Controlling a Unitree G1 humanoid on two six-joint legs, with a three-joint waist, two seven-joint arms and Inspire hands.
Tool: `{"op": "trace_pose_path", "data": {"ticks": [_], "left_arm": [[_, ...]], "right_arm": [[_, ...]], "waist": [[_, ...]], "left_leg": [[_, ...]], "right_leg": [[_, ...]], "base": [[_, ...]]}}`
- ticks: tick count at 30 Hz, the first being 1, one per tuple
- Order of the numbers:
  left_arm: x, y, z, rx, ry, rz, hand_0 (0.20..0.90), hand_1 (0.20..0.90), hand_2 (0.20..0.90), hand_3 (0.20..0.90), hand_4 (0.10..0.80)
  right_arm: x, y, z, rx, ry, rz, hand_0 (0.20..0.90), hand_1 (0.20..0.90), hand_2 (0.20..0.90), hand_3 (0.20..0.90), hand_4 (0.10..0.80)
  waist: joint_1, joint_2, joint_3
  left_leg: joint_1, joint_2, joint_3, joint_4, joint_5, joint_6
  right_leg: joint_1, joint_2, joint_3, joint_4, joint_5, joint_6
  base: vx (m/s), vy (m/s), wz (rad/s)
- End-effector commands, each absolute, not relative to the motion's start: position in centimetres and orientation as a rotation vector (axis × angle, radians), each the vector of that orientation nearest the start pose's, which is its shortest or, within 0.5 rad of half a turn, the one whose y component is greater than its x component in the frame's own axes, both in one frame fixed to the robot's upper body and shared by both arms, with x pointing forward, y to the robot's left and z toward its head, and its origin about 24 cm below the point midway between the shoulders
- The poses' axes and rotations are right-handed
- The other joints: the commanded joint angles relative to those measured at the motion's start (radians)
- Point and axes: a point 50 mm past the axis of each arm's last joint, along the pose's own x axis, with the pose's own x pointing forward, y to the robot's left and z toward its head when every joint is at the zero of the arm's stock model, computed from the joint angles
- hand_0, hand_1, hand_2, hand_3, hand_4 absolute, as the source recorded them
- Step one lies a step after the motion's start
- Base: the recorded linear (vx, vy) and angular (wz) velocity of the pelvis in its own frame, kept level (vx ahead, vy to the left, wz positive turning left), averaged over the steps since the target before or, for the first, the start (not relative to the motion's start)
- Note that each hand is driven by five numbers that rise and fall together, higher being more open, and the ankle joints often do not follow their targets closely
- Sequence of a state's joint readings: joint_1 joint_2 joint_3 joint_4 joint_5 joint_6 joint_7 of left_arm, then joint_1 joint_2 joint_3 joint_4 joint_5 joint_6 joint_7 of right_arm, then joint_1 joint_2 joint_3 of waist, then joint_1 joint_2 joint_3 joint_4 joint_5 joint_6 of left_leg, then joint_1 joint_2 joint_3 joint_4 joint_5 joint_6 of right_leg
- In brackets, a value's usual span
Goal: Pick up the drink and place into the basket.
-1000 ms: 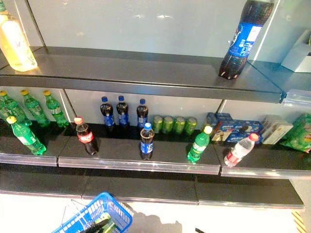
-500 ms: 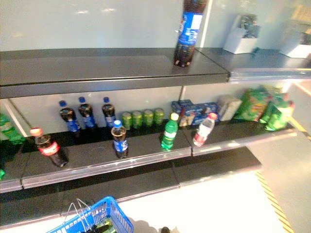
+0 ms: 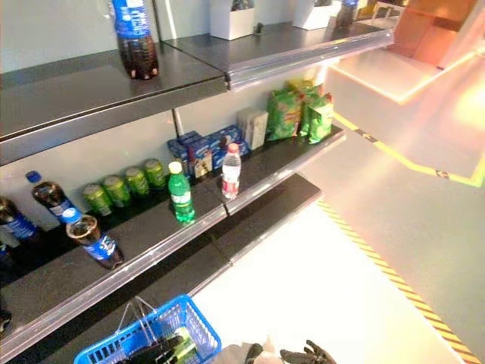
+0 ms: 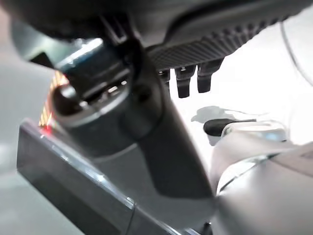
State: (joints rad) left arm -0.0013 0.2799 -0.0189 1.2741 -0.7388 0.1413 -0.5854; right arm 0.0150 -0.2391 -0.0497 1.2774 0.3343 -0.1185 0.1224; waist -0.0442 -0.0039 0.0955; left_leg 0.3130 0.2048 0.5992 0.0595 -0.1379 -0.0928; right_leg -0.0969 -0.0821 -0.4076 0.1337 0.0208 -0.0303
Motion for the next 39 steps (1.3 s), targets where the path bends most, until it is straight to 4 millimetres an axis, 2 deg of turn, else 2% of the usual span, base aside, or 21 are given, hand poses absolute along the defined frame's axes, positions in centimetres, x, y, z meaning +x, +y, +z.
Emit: {"op": "trace_pose_path", "data": {"ticks": [1, 2, 5, 6, 8, 9, 10, 11, 12, 14, 16, 18, 20, 23, 26, 30, 35, 36, 37, 38, 39], "left_arm": [[13.8, 22.2, -13.5, -0.847, 0.796, -0.042, 0.300, 0.300, 0.300, 0.200, 0.100], [13.9, 22.2, -13.5, -0.849, 0.795, -0.042, 0.300, 0.300, 0.300, 0.200, 0.100], [14.3, 21.6, -13.4, -0.858, 0.789, -0.047, 0.300, 0.300, 0.300, 0.200, 0.100], [14.5, 21.4, -13.4, -0.866, 0.786, -0.049, 0.300, 0.300, 0.300, 0.200, 0.100], [14.3, 21.1, -13.5, -0.871, 0.792, -0.046, 0.300, 0.300, 0.300, 0.200, 0.100], [14.1, 21.2, -13.6, -0.872, 0.795, -0.043, 0.300, 0.300, 0.300, 0.200, 0.100], [13.9, 21.2, -13.7, -0.873, 0.798, -0.041, 0.300, 0.300, 0.300, 0.200, 0.100], [13.4, 21.1, -13.8, -0.878, 0.799, -0.038, 0.300, 0.300, 0.300, 0.200, 0.100], [12.8, 21.1, -14.0, -0.891, 0.797, -0.034, 0.300, 0.300, 0.300, 0.200, 0.100], [12.4, 21.3, -14.0, -0.899, 0.794, -0.031, 0.300, 0.300, 0.300, 0.200, 0.100], [12.1, 21.4, -14.1, -0.910, 0.793, -0.023, 0.300, 0.300, 0.300, 0.200, 0.100], [11.7, 21.4, -14.2, -0.918, 0.792, -0.013, 0.300, 0.300, 0.300, 0.200, 0.100], [11.6, 21.5, -14.2, -0.922, 0.798, -0.014, 0.300, 0.300, 0.300, 0.200, 0.100], [11.8, 21.4, -14.1, -0.928, 0.802, -0.016, 0.300, 0.300, 0.300, 0.200, 0.100], [11.6, 21.5, -14.2, -0.937, 0.801, 0.026, 0.300, 0.300, 0.300, 0.200, 0.100], [11.5, 22.5, -14.0, -0.935, 0.788, 0.044, 0.300, 0.300, 0.300, 0.200, 0.100], [12.2, 23.5, -13.6, -0.914, 0.779, 0.041, 0.300, 0.300, 0.300, 0.200, 0.100], [12.4, 23.5, -13.5, -0.907, 0.778, 0.034, 0.300, 0.300, 0.300, 0.200, 0.100], [12.7, 23.5, -13.4, -0.900, 0.776, 0.022, 0.300, 0.300, 0.300, 0.200, 0.100], [13.1, 23.4, -13.3, -0.895, 0.772, 0.009, 0.300, 0.300, 0.300, 0.200, 0.100], [13.2, 23.3, -13.2, -0.895, 0.770, 0.007, 0.300, 0.300, 0.300, 0.200, 0.100]], "right_arm": [[10.1, -25.9, -15.2, 0.118, 1.053, -0.329, 0.900, 0.900, 0.900, 0.900, 0.800], [10.1, -25.9, -15.2, 0.116, 1.054, -0.328, 0.900, 0.900, 0.900, 0.900, 0.800], [10.0, -25.9, -15.2, 0.104, 1.060, -0.326, 0.900, 0.900, 0.900, 0.900, 0.800], [10.0, -25.9, -15.1, 0.101, 1.058, -0.322, 0.900, 0.900, 0.900, 0.900, 0.800], [10.1, -26.0, -15.1, 0.094, 1.054, -0.312, 0.900, 0.900, 0.900, 0.900, 0.800], [10.2, -26.1, -15.0, 0.092, 1.051, -0.313, 0.900, 0.900, 0.900, 0.900, 0.800], [10.4, -26.2, -15.0, 0.086, 1.051, -0.308, 0.900, 0.900, 0.900, 0.900, 0.800], [10.7, -26.3, -14.8, 0.071, 1.051, -0.299, 0.900, 0.900, 0.900, 0.900, 0.800], [10.9, -26.7, -14.7, 0.058, 1.052, -0.296, 0.900, 0.900, 0.900, 0.900, 0.800], [11.0, -27.0, -14.6, 0.052, 1.053, -0.303, 0.900, 0.900, 0.900, 0.900, 0.800], [10.8, -27.4, -14.5, 0.040, 1.060, -0.309, 0.900, 0.900, 0.900, 0.900, 0.800], [10.8, -27.3, -14.5, 0.033, 1.061, -0.299, 0.900, 0.900, 0.900, 0.900, 0.800], [10.5, -27.1, -14.7, 0.038, 1.057, -0.298, 0.900, 0.900, 0.900, 0.900, 0.800], [10.1, -27.0, -14.8, 0.040, 1.060, -0.299, 0.900, 0.900, 0.900, 0.900, 0.800], [10.2, -26.6, -14.9, 0.019, 1.072, -0.277, 0.900, 0.900, 0.900, 0.900, 0.800], [10.8, -26.2, -14.8, 0.017, 1.056, -0.225, 0.900, 0.900, 0.900, 0.900, 0.800], [11.8, -25.8, -14.7, 0.040, 1.035, -0.234, 0.900, 0.900, 0.900, 0.900, 0.800], [11.8, -25.8, -14.7, 0.048, 1.030, -0.240, 0.900, 0.900, 0.900, 0.900, 0.800], [11.9, -25.7, -14.7, 0.059, 1.025, -0.251, 0.900, 0.900, 0.900, 0.900, 0.800], [11.8, -25.7, -14.7, 0.068, 1.025, -0.267, 0.900, 0.900, 0.900, 0.900, 0.800], [11.7, -25.8, -14.7, 0.071, 1.025, -0.277, 0.900, 0.900, 0.900, 0.900, 0.800]], "waist": [[-0.004, -0.025, -0.039], [-0.005, -0.025, -0.040], [-0.004, -0.027, -0.041], [0.003, -0.032, -0.035], [0.015, -0.040, -0.017], [0.023, -0.046, -0.009], [0.032, -0.045, -0.005], [0.046, -0.035, 0.004], [0.055, -0.024, 0.011], [0.055, -0.017, 0.009], [0.076, 0.010, 0.018], [0.091, 0.027, 0.021], [0.100, 0.039, 0.020], [0.093, 0.035, 0.003], [0.101, 0.031, -0.021], [0.122, 0.010, -0.046], [0.142, -0.012, -0.058], [0.142, -0.018, -0.058], [0.144, -0.020, -0.054], [0.143, -0.021, -0.054], [0.142, -0.015, -0.052]], "left_leg": [[-0.122, -0.070, -0.019, -0.064, 0.113, 0.050], [-0.123, -0.066, -0.018, -0.058, 0.114, 0.046], [-0.160, -0.018, -0.035, 0.059, 0.154, 0.005], [-0.208, 0.019, -0.075, 0.176, 0.184, -0.025], [-0.280, 0.033, -0.175, 0.314, 0.205, -0.037], [-0.315, -0.009, -0.228, 0.329, 0.203, -0.006], [-0.327, -0.050, -0.271, 0.317, 0.182, 0.009], [-0.335, -0.118, -0.324, 0.274, 0.144, 0.036], [-0.330, -0.143, -0.340, 0.205, 0.138, 0.045], [-0.328, -0.149, -0.336, 0.125, 0.145, 0.049], [-0.348, -0.194, -0.368, -0.010, 0.189, 0.037], [-0.380, -0.210, -0.376, -0.047, 0.227, 0.028], [-0.418, -0.209, -0.262, -0.070, 0.260, 0.028], [-0.406, -0.208, -0.145, -0.094, 0.250, 0.034], [-0.369, -0.233, -0.113, -0.133, 0.234, 0.061], [-0.323, -0.264, -0.135, -0.138, 0.178, 0.109], [-0.290, -0.288, -0.188, -0.140, 0.149, 0.140], [-0.286, -0.299, -0.203, -0.140, 0.144, 0.149], [-0.293, -0.297, -0.200, -0.133, 0.161, 0.160], [-0.290, -0.304, -0.230, -0.130, 0.152, 0.175], [-0.286, -0.301, -0.255, -0.128, 0.148, 0.180]], "right_leg": [[0.198, -0.037, 0.019, -0.134, 0.016, 0.119], [0.201, -0.034, 0.019, -0.139, 0.016, 0.116], [0.213, -0.010, 0.018, -0.161, 0.004, 0.083], [0.218, 0.004, 0.025, -0.165, -0.005, 0.061], [0.220, 0.014, 0.065, -0.162, -0.008, 0.039], [0.208, 0.008, 0.080, -0.157, 0.008, 0.031], [0.205, 0.007, 0.098, -0.154, 0.010, 0.035], [0.202, 0.010, 0.135, -0.151, 0.013, 0.044], [0.203, 0.021, 0.171, -0.154, 0.011, 0.051], [0.203, 0.027, 0.192, -0.162, 0.008, 0.056], [0.231, 0.048, 0.221, -0.173, -0.007, 0.063], [0.245, 0.065, 0.233, -0.168, -0.021, 0.062], [0.279, 0.080, 0.210, -0.172, -0.045, 0.061], [0.323, 0.082, 0.150, -0.171, -0.087, 0.068], [0.345, 0.093, 0.121, -0.143, -0.109, 0.077], [0.337, 0.070, 0.092, -0.051, -0.087, 0.117], [0.292, 0.039, 0.085, 0.116, -0.041, 0.171], [0.276, 0.042, 0.102, 0.171, -0.014, 0.185], [0.243, 0.055, 0.112, 0.229, 0.050, 0.191], [0.190, 0.072, 0.157, 0.349, 0.120, 0.218], [0.148, 0.074, 0.178, 0.428, 0.150, 0.224]], "base": [[0.033, -0.171, -0.24], [0.036, -0.231, -0.09], [0.033, -0.257, -0.11], [0.036, -0.293, -0.36], [0.008, -0.238, -0.46], [-0.036, -0.078, -0.39], [-0.018, -0.004, -0.62], [0.105, 0.031, -0.69], [0.103, 0.031, -0.81], [0.143, 0.031, -0.80], [0.255, 0.022, -0.46], [0.247, -0.016, -0.36], [0.295, -0.026, -0.63], [0.277, 0.001, -0.44], [0.314, 0.013, -0.02], [0.260, 0.002, -0.12], [0.192, 0.001, 0.04], [0.031, -0.022, 0.25], [0.071, -0.015, 0.30], [0.053, -0.017, 0.23], [0.121, 0.010, 0.36]]}}
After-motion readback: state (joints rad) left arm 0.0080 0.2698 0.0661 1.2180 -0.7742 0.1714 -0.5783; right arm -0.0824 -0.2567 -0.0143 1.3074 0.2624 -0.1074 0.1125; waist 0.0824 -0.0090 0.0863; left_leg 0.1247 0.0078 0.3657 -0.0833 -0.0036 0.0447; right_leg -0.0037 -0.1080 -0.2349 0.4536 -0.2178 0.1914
